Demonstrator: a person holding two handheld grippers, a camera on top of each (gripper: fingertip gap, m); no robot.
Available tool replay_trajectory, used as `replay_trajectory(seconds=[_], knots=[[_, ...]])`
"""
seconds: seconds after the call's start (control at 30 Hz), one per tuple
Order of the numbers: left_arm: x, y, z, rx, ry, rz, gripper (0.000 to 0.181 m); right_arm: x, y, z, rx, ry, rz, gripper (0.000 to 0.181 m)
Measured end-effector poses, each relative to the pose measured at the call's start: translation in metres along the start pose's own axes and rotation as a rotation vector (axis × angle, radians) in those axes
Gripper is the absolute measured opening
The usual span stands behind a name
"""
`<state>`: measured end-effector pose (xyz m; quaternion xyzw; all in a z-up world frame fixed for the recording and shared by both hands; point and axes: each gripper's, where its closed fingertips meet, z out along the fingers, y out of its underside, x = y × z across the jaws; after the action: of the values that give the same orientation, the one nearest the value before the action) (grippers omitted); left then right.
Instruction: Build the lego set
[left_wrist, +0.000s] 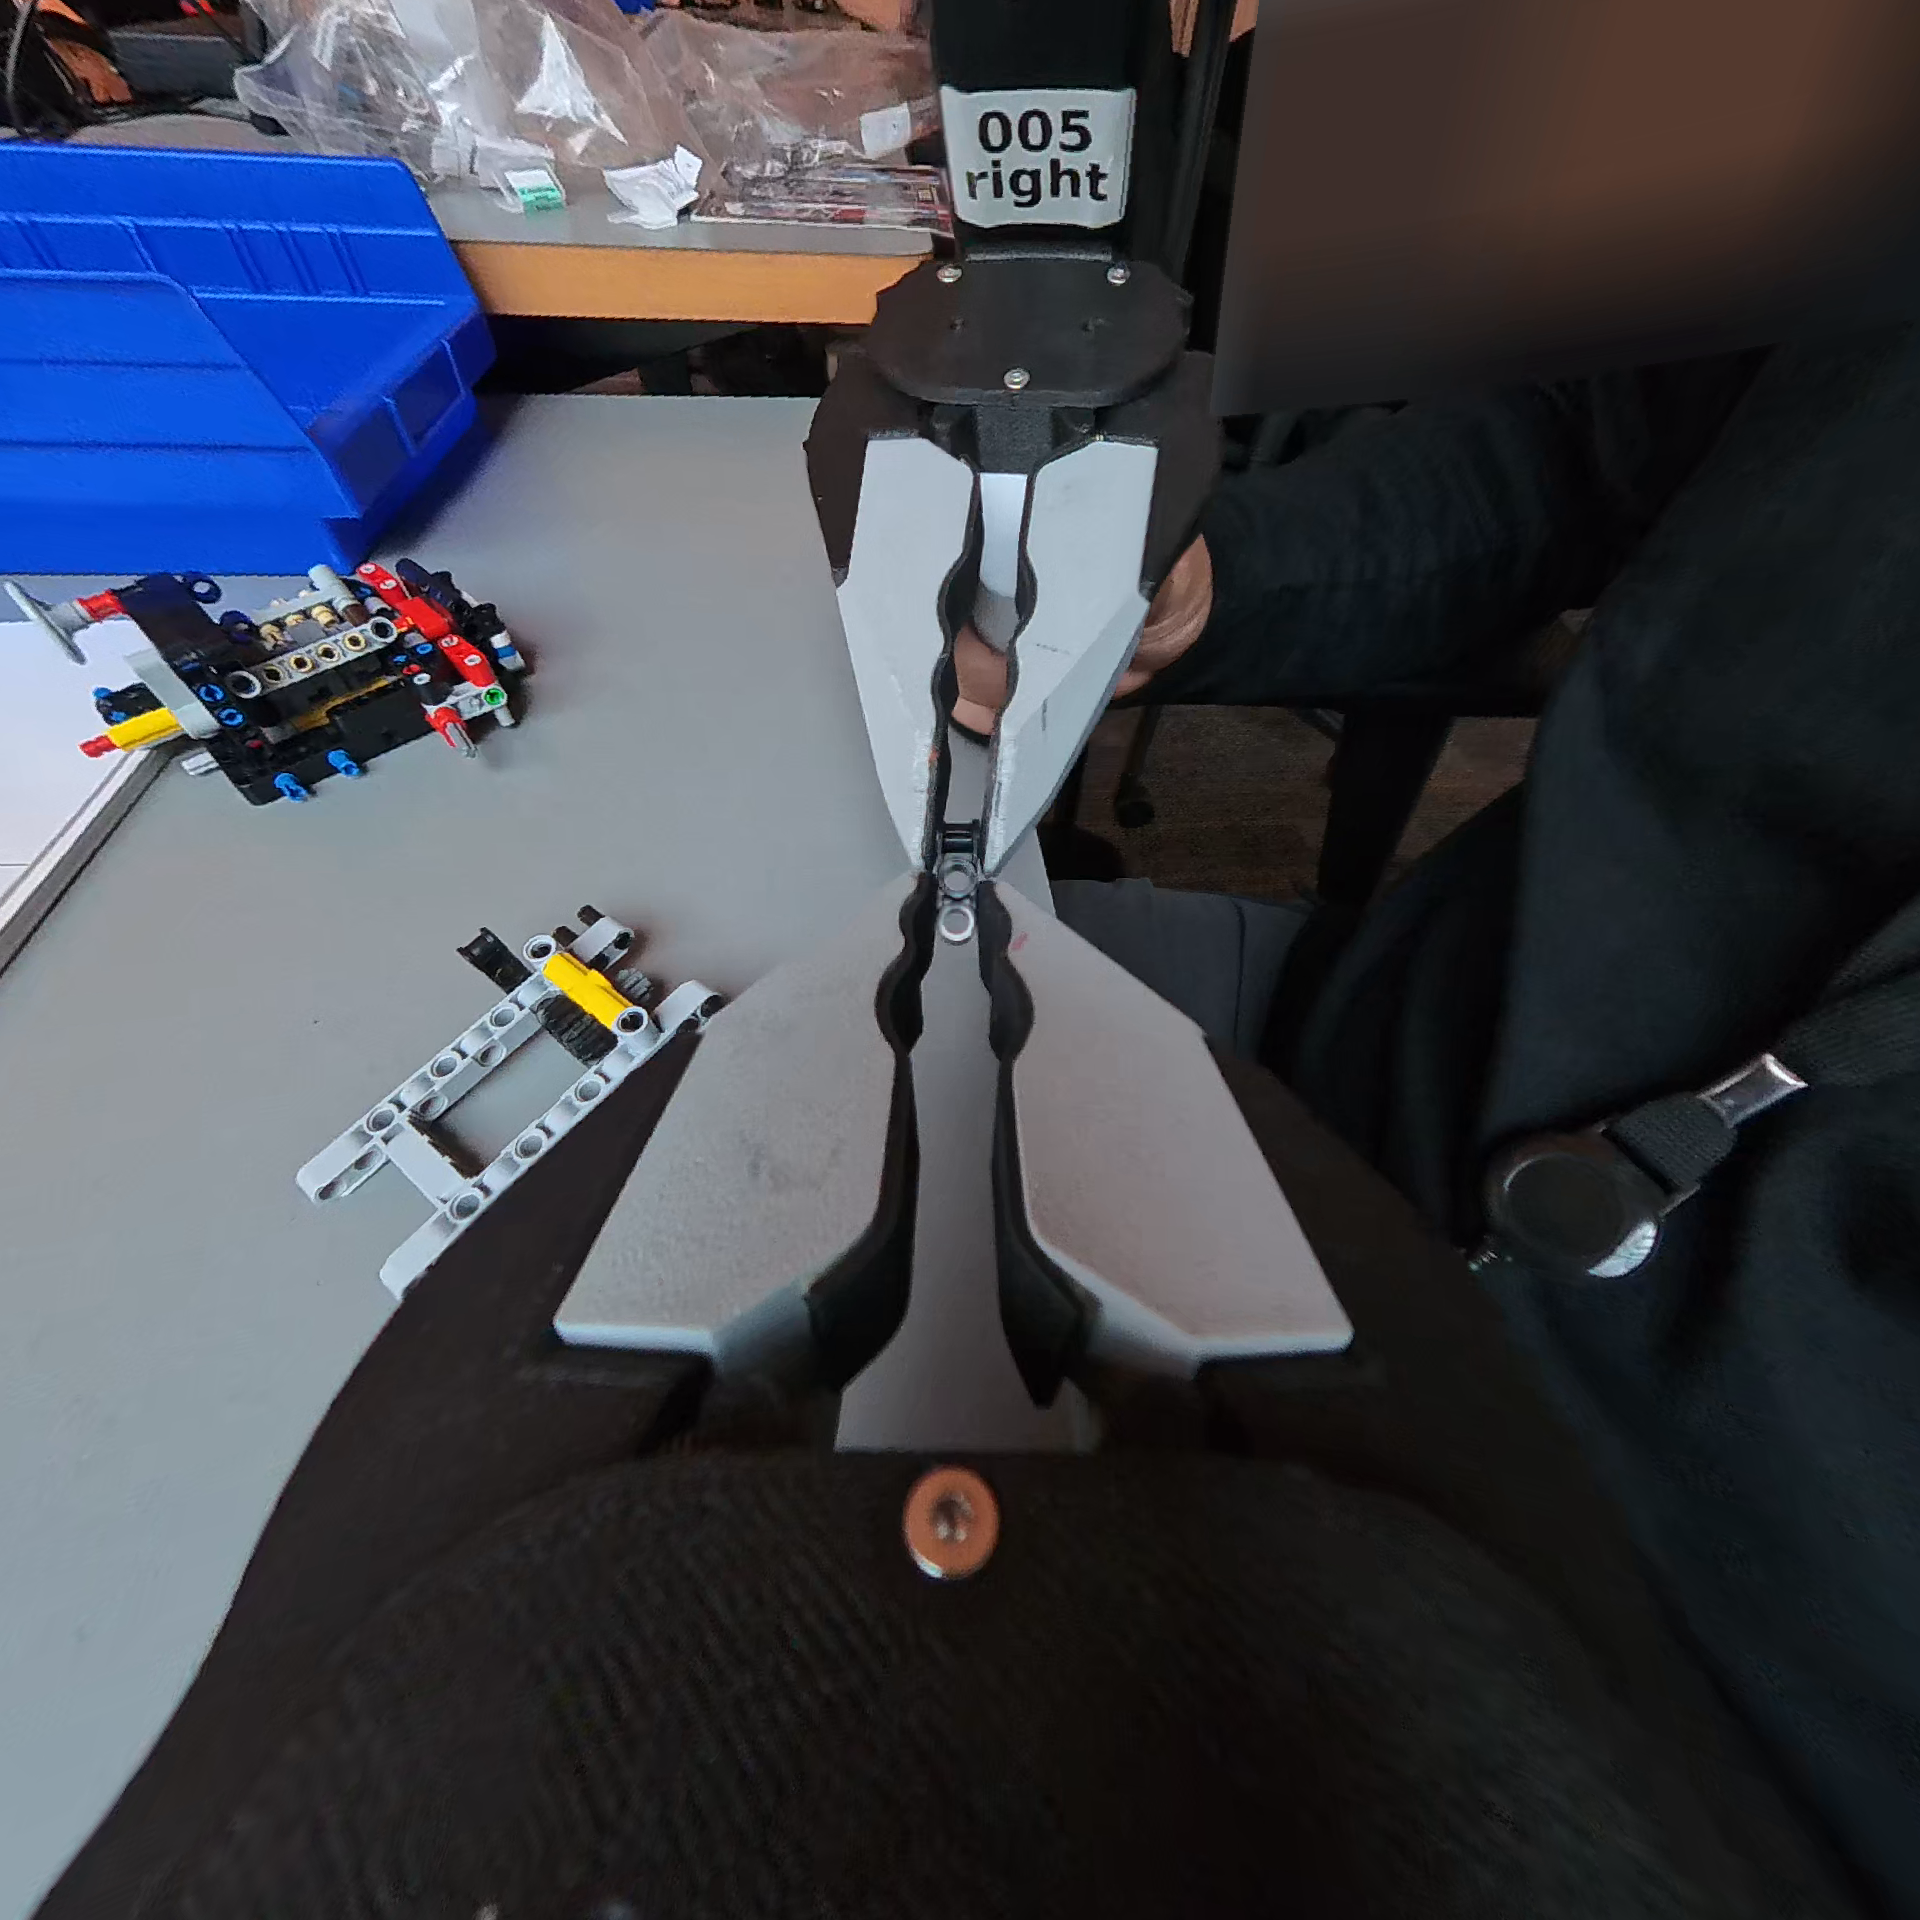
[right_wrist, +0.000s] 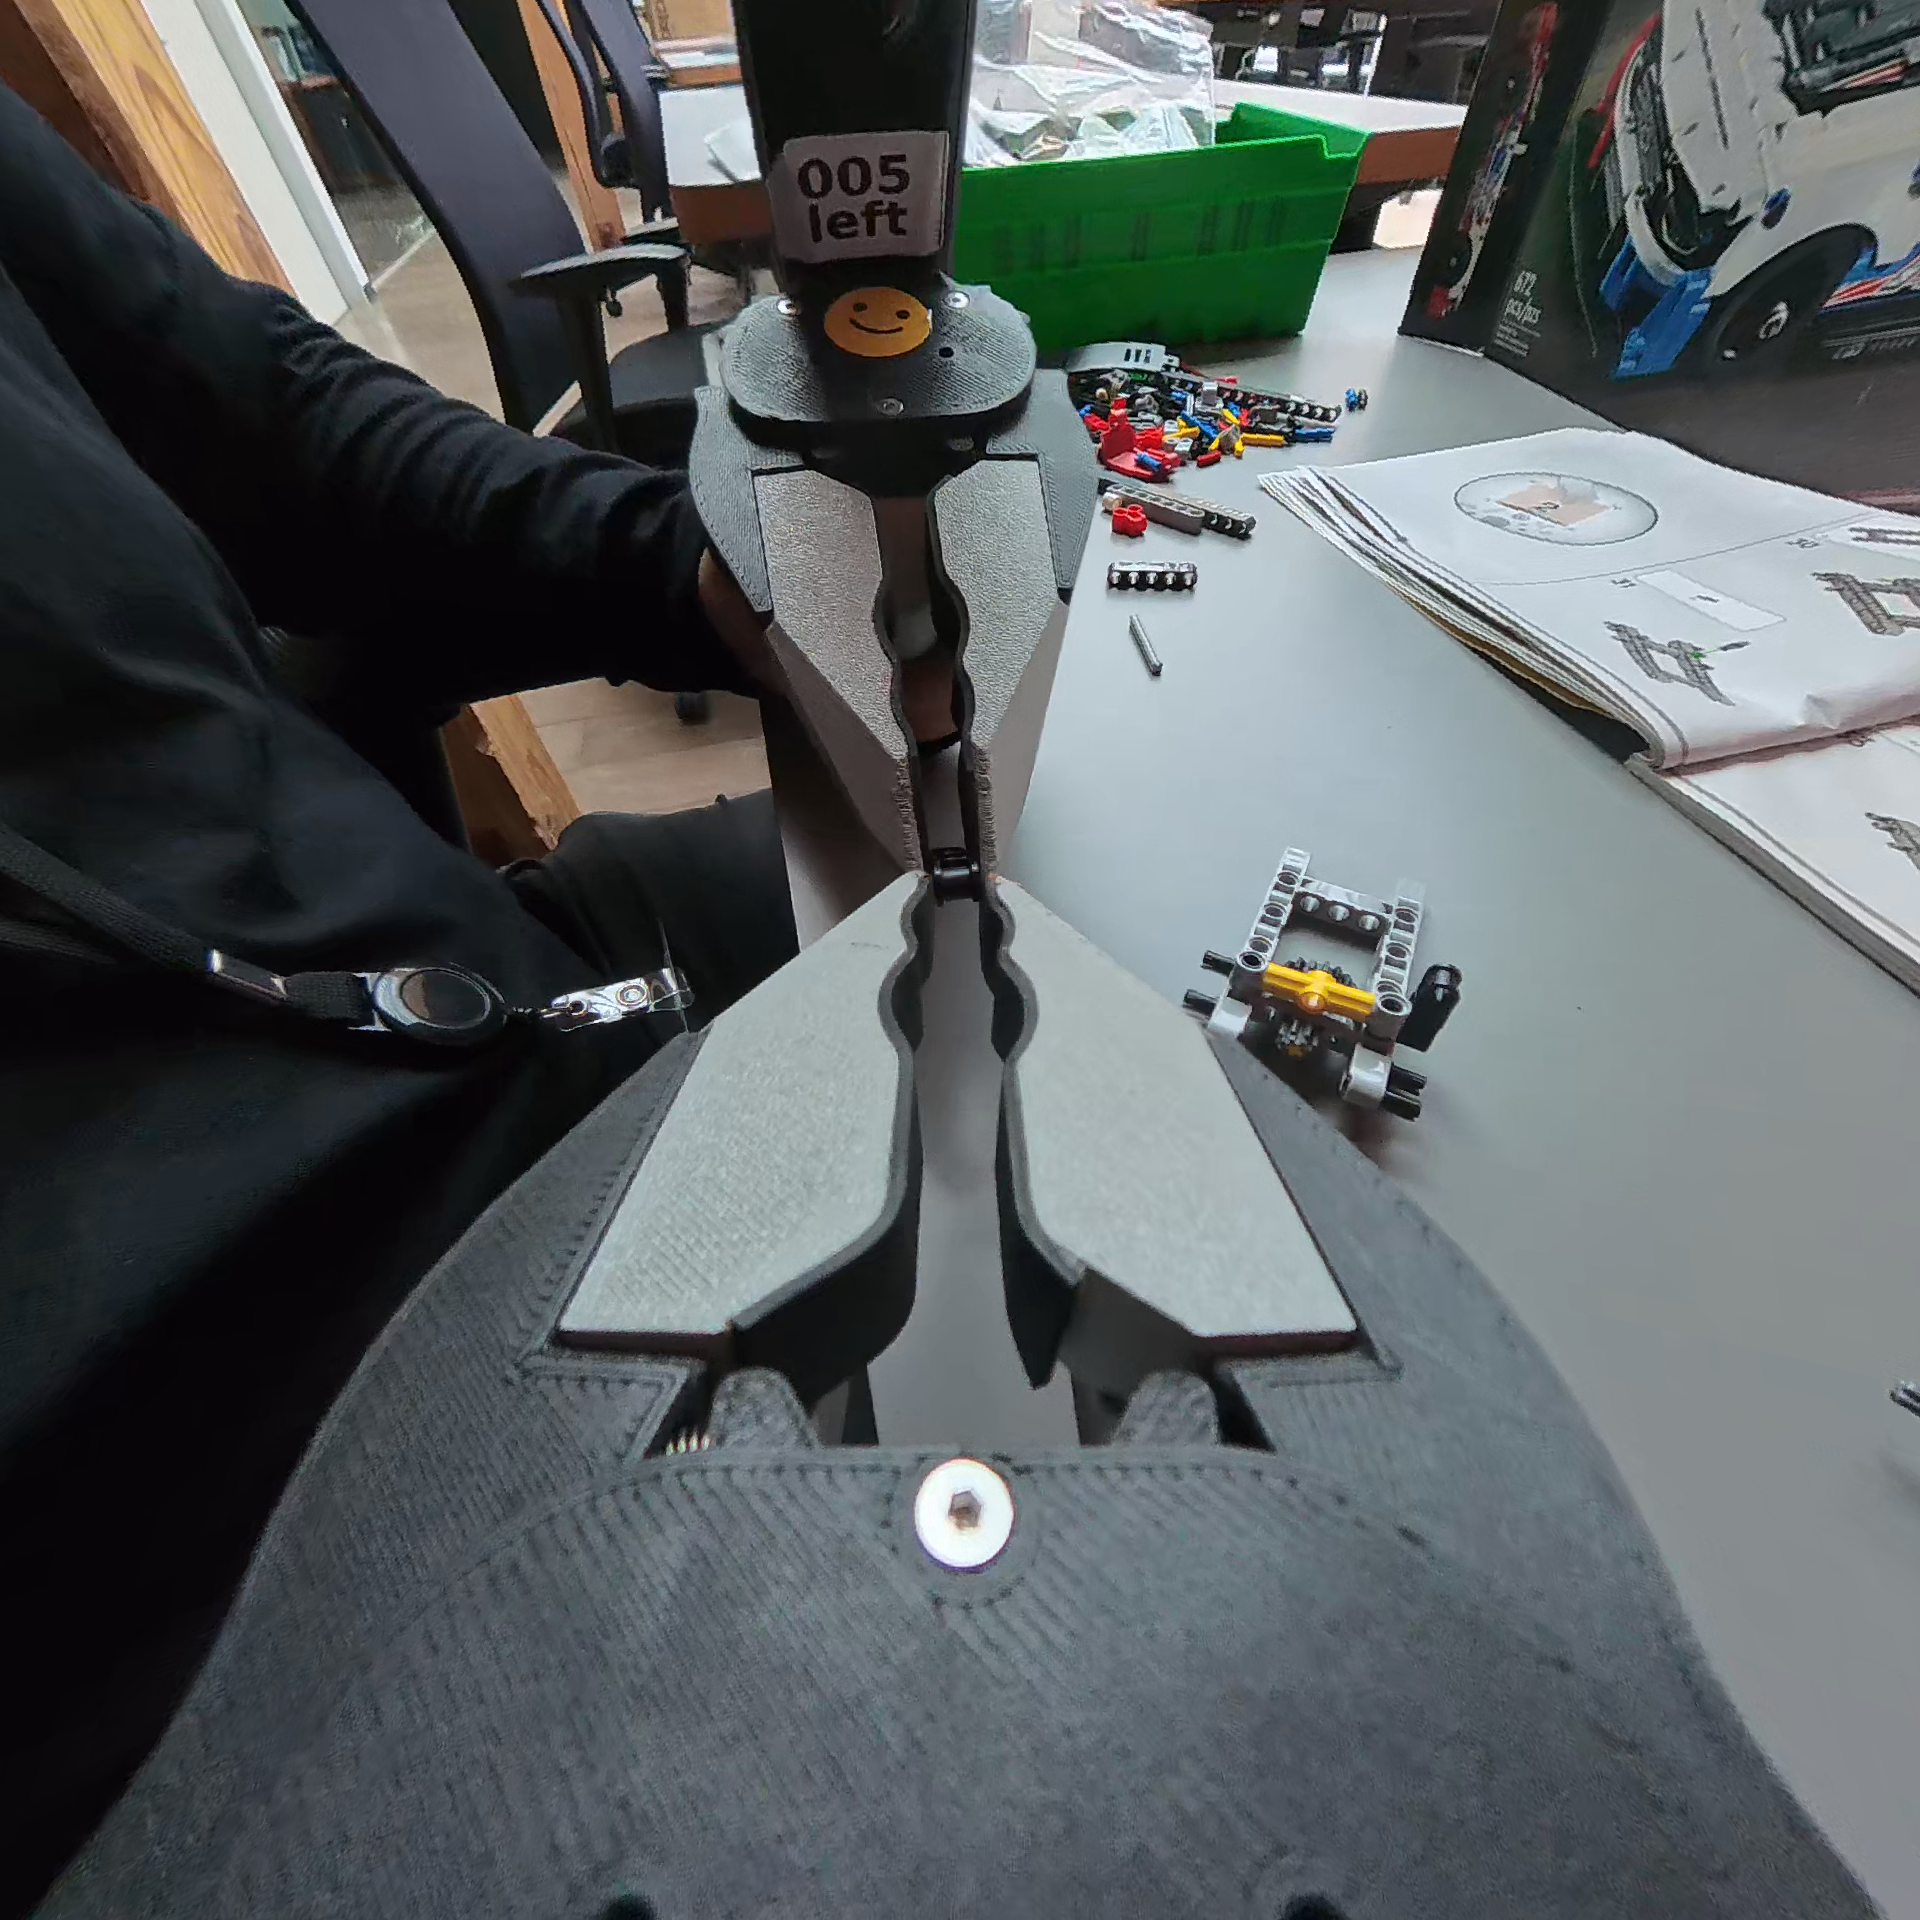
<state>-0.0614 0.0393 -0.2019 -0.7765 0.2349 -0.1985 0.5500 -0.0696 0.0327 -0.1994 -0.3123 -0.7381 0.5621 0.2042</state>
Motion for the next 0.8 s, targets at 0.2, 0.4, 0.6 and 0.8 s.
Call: replay_trajectory(seconds=[0.2,0.4,0.6,0.8], knots=[[-0.002,0.003,0.003,-0.027,-0.008,-0.02,0.01,0.002,-0.003,-0.002,0.018,-0.001,0.003,0.004],[-0.004,0.012,0.01,-0.102,-0.073,0.041,0.009,0.005,-0.003,-0.005,0.03,-0.015,0.038,0.004],[-0.006,0.011,0.008,-0.092,-0.088,0.04,0.008,0.003,0.002,-0.002,-0.009,-0.006,0.02,0.004],[-0.008,0.01,0.008,-0.085,-0.094,0.024,0.006,0.006,0.002,-0.002,-0.011,0.012,0.03,0.004]])
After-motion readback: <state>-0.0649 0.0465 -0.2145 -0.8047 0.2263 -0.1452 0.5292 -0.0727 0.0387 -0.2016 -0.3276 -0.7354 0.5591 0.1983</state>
